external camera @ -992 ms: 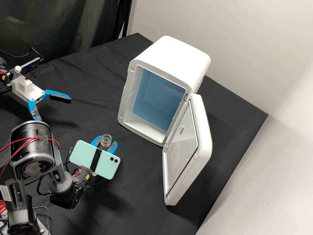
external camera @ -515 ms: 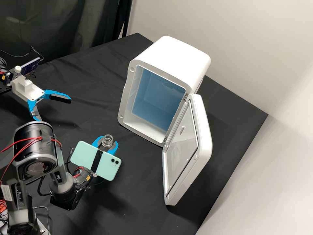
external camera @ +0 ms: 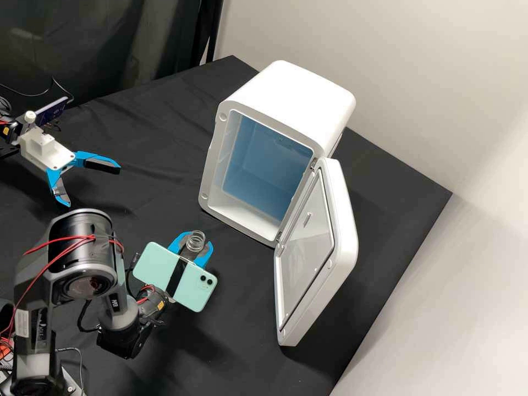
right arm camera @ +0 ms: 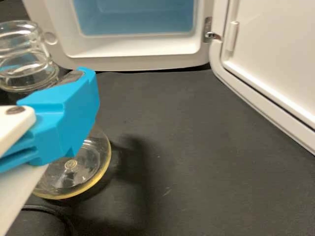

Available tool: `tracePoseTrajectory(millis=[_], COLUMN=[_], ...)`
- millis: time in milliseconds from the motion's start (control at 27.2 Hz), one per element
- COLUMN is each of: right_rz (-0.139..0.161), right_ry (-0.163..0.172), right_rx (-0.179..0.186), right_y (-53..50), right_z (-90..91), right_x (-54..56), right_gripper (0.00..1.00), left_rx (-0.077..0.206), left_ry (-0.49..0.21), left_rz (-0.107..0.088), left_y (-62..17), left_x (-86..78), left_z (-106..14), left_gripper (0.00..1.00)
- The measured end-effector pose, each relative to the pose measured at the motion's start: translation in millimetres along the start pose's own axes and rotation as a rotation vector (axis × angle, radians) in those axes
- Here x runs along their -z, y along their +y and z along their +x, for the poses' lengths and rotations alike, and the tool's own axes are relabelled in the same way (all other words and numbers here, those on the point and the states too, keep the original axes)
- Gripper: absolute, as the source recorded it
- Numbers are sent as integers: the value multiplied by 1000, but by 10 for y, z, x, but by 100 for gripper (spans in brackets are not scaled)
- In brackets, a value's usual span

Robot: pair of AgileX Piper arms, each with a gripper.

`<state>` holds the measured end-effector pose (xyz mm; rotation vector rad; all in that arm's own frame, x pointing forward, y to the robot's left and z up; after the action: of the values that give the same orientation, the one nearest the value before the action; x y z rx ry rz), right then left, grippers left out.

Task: Place the flask in the incubator

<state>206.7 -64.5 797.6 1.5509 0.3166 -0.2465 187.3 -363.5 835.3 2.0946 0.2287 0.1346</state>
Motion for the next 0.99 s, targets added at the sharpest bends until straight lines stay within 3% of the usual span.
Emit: tracePoseTrajectory(millis=[404, 625, 772, 992], right_rz=[2, 10, 52, 83], right_ry=[-14, -70, -122, -146], right_rx=[-39, -107, -159, -191], right_y=[119, 237, 309, 376], right_z=[73, 116, 185, 262], right_x=[-126, -210, -241, -237], right_gripper=[0, 0, 0, 0], left_rx=[0, 0, 0, -2], left_ry=[0, 0, 0, 9], left_rz=[0, 0, 0, -1], left_y=[0, 0, 0, 4], left_x=[0, 0, 0, 17], left_z=[0, 0, 0, -4], left_gripper=[100, 100, 100, 100])
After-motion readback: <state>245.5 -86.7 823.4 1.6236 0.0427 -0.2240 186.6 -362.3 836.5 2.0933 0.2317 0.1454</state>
